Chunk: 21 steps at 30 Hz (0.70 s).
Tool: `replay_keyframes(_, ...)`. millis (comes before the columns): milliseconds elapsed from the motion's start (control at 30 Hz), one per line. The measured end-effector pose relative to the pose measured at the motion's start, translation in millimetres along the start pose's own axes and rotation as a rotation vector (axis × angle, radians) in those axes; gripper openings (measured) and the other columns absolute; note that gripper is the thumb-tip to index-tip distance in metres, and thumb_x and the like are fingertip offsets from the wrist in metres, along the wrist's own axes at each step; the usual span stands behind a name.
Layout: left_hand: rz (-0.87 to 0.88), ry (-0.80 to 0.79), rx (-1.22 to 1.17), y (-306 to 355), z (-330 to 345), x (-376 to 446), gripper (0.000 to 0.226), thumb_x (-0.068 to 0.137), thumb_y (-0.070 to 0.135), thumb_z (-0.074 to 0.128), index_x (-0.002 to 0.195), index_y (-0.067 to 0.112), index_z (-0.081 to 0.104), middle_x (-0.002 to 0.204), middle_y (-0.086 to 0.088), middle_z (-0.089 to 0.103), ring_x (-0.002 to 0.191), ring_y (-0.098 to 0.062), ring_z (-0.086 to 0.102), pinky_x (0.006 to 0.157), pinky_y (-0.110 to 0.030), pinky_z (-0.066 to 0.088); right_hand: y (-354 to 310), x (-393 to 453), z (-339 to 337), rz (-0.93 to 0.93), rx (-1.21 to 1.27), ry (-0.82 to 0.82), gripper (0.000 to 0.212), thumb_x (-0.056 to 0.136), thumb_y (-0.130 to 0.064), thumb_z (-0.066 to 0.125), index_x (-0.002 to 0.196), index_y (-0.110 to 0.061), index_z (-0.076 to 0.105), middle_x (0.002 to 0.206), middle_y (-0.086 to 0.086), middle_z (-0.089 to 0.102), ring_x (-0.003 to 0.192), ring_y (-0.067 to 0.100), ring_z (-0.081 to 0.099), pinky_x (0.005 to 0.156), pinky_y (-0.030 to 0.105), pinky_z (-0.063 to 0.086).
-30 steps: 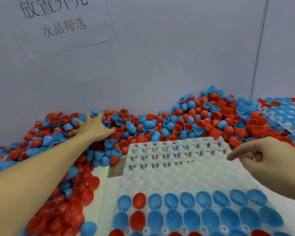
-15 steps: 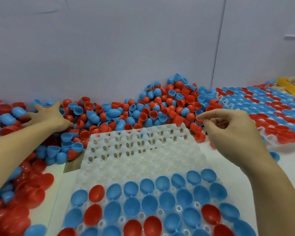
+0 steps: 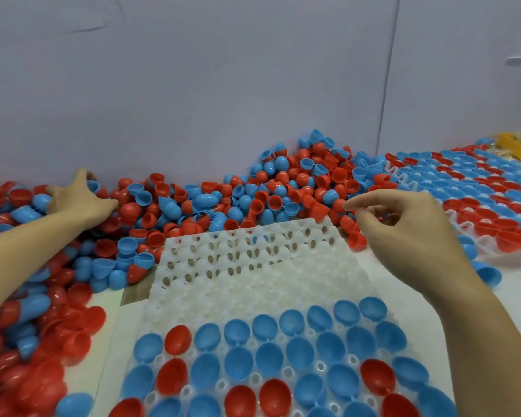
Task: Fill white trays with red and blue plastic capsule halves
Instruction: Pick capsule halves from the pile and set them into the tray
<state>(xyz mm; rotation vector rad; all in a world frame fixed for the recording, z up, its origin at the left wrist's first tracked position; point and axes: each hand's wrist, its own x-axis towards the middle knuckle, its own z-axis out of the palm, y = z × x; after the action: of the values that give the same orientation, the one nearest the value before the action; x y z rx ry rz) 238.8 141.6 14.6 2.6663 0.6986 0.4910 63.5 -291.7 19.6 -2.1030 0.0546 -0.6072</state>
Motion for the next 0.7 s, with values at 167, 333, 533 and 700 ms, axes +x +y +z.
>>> replay_keyframes(167, -0.078, 0.120, -0.396, -3.1, -31.0, 2.8, 0.051, 0.080, 0.028, 0.075, 0.120, 0.021, 0.043, 0.110, -0.012, 0.056, 0.091, -0.032, 0.053, 0.076, -0.039, 0.043, -4.5, -2.0, 1.6, -0.001, -0.002, -0.026, 0.023, 0.095, -0.019, 0.062, 0.094, -0.039, 0.074, 0.086, -0.025, 0.064, 0.072, 0.000, 0.062, 0.057, 0.015, 0.045)
replay_keyframes(333, -0.234, 0.101, -0.788, -4.8, -61.6, -2.5, 0.051, 0.080, 0.025, 0.066, 0.123, 0.026, 0.039, 0.099, -0.006, 0.049, 0.078, -0.023, 0.048, 0.057, -0.033, 0.042, -13.4, -5.1, 8.2, -0.016, 0.033, -0.053, 0.023, 0.094, -0.017, 0.062, 0.091, -0.038, 0.072, 0.087, -0.019, 0.066, 0.075, 0.004, 0.061, 0.059, 0.017, 0.045)
replay_keyframes(533, -0.470, 0.032, -1.146, -8.6, -83.8, -33.2, 0.063, 0.080, 0.018, 0.061, 0.135, 0.027, 0.033, 0.093, -0.005, 0.040, 0.090, -0.027, 0.047, 0.087, -0.047, 0.053, -25.8, -10.9, 18.1, -0.063, 0.007, -0.111, 0.023, 0.094, -0.017, 0.063, 0.089, -0.038, 0.071, 0.082, -0.014, 0.068, 0.071, 0.008, 0.062, 0.055, 0.020, 0.045)
replay_keyframes(700, -0.540, -0.041, -1.432, -4.7, -108.9, -85.6, 0.043, 0.079, 0.023, 0.065, 0.120, 0.017, 0.054, 0.107, -0.010, 0.056, 0.078, -0.024, 0.055, 0.090, -0.039, 0.054, -60.5, -25.2, 40.7, -0.159, 0.073, -0.186, 0.024, 0.092, -0.011, 0.064, 0.090, -0.032, 0.075, 0.082, -0.015, 0.068, 0.072, 0.000, 0.061, 0.055, 0.006, 0.045)
